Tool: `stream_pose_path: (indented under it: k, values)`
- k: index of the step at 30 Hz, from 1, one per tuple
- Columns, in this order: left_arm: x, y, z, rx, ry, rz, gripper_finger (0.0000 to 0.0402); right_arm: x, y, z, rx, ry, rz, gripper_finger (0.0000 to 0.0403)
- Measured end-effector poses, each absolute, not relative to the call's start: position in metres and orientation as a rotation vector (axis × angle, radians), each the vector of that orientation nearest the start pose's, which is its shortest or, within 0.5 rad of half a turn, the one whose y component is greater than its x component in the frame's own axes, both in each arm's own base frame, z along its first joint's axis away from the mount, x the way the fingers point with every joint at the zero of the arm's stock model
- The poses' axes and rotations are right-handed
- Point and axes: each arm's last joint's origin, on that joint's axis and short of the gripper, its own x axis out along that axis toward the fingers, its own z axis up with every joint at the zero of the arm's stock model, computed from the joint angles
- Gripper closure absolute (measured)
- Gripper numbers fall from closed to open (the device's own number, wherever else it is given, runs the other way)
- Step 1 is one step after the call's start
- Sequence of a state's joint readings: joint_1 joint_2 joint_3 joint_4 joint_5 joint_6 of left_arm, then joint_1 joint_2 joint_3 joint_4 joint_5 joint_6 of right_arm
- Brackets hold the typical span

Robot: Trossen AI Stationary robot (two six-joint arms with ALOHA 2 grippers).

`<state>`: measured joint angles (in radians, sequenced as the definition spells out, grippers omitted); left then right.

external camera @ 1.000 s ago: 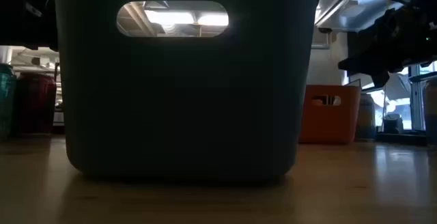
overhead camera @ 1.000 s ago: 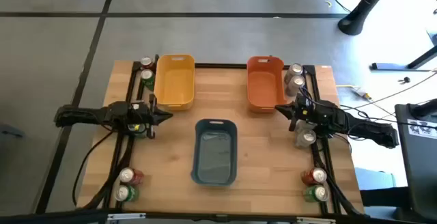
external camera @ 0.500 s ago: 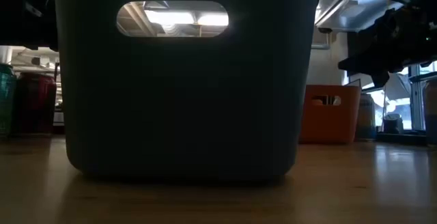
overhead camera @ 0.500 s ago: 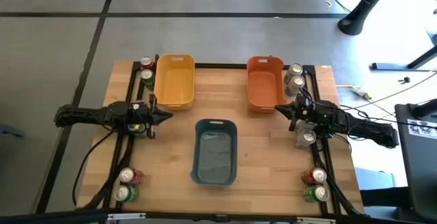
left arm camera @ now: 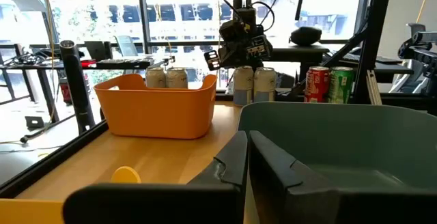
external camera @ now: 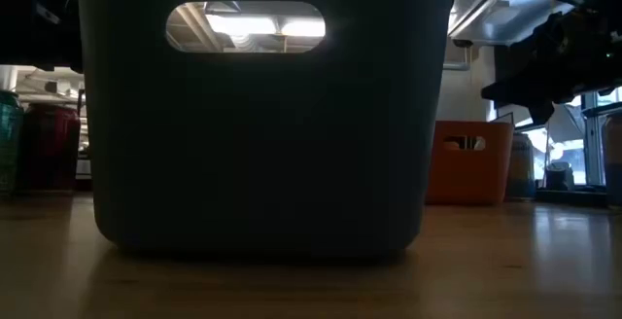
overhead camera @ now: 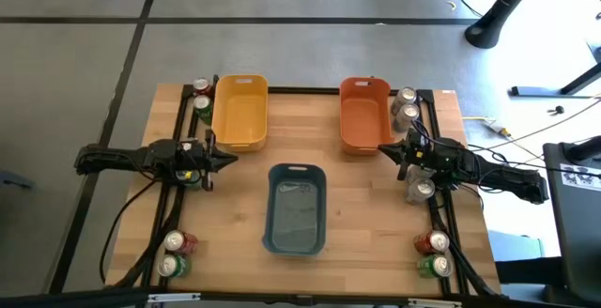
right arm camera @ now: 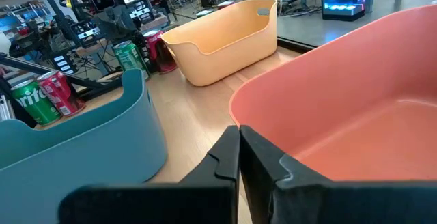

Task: Sort soda cans

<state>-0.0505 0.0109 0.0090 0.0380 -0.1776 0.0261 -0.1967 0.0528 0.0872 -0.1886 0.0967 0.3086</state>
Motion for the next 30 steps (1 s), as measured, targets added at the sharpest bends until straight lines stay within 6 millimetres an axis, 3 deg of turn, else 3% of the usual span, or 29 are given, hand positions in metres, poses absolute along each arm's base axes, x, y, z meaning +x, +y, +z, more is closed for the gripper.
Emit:
stream_pose_path:
  k: [16, 24, 30]
  values:
    - [0.097, 0.0, 0.171, 0.017, -0.054, 0.134, 0.0393, 0.092, -0.021, 0.171, 0.313, 0.105, -0.315, 0.0391]
    - [0.092, 0.001, 0.197, -0.093, -0.331, 0.15, 0.0393, 0.092, -0.021, 0.171, 0.313, 0.099, -0.314, 0.0391]
    - [0.088, 0.006, 0.208, -0.07, -0.37, 0.299, 0.0399, 0.093, -0.022, 0.177, 0.308, 0.031, -0.338, 0.0391]
